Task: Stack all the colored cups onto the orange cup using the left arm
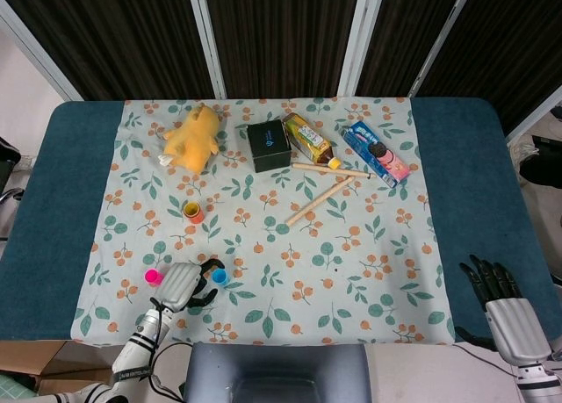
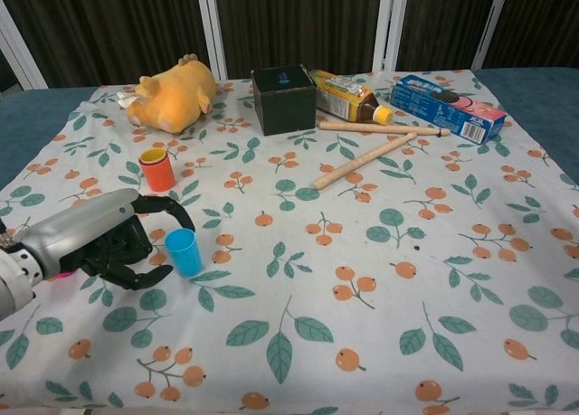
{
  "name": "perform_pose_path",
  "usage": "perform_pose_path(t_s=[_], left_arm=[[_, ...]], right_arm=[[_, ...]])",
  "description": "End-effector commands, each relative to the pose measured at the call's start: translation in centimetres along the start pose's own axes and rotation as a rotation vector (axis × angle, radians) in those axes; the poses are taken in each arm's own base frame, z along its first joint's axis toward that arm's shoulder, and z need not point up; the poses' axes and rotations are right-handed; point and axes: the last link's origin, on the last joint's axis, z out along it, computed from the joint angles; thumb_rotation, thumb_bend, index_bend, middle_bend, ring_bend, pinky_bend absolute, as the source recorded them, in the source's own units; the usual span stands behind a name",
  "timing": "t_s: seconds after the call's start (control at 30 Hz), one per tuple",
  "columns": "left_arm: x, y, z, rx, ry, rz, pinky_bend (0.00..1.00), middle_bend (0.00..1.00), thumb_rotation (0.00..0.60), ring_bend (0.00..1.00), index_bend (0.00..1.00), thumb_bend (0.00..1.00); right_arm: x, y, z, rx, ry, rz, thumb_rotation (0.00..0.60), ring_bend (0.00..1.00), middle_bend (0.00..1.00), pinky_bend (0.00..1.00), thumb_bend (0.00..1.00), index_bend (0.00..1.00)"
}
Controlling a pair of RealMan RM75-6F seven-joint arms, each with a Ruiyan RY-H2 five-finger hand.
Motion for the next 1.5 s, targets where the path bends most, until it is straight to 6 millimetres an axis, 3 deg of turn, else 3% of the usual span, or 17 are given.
perform_pose_path(t_s=[0.03,0.53,0.7,0.8,0.93,1.07,1.13,1.33,1.5], left_arm=[[-0.1,0.0,0.2,0.003,0.002,-0.003,1.0,1.0,0.6,1.0,0.35,0.35],[-0.1,-0.1,0.7,0.017,0.017,-0.026,1.0,1.0,0.6,1.0,0.53,0.36],[2.0,0.1,1.3,0.018,0.086,-0.073,1.0,1.0,0.6,1.0,0.55,0.36],[4.9,-0.1,2.5,0.012,0.191,-0.083,1.0,1.0,0.6,1.0,0.56,0.36],[8.9,-0.6,6.0,0.051,0.337,-0.018,1.0,1.0,0.6,1.0,0.56,0.36],[9.5,-0.6,6.7,0.064,0.354,-0.015,1.0,1.0,0.6,1.0,0.55,0.36],[10.9,-0.9,9.2,0.115,0.39,0.02,1.0,1.0,0.6,1.0,0.55,0.36],[10.3,-2.3,11.2,0.196,0.373,0.095,1.0,1.0,0.6,1.0,0.55,0.36],[9.8,-3.1,11.6,0.222,0.359,0.108,1.0,1.0,0.6,1.0,0.55,0.36]], right_arm=[[0.0,0.0,0.0,0.001,0.0,0.001,0.6,0.0,0.0,0.0,0.11,0.0],[0.1,0.0,0.1,0.0,-0.001,0.003,0.6,0.0,0.0,0.0,0.11,0.0],[0.1,0.1,0.1,-0.003,0.0,0.005,0.6,0.0,0.0,0.0,0.11,0.0],[0.2,0.1,0.1,-0.005,0.0,0.009,0.6,0.0,0.0,0.0,0.11,0.0],[0.3,0.1,0.1,-0.007,0.002,0.013,0.6,0.0,0.0,0.0,0.11,0.0],[0.3,0.2,0.1,-0.009,0.002,0.014,0.6,0.0,0.0,0.0,0.11,0.0],[0.3,0.3,0.3,-0.017,0.006,0.016,0.6,0.0,0.0,0.0,0.11,0.0],[0.3,0.3,0.5,-0.024,-0.001,0.014,0.6,0.0,0.0,0.0,0.11,0.0],[0.4,0.4,0.4,-0.028,0.004,0.016,0.6,0.0,0.0,0.0,0.11,0.0]])
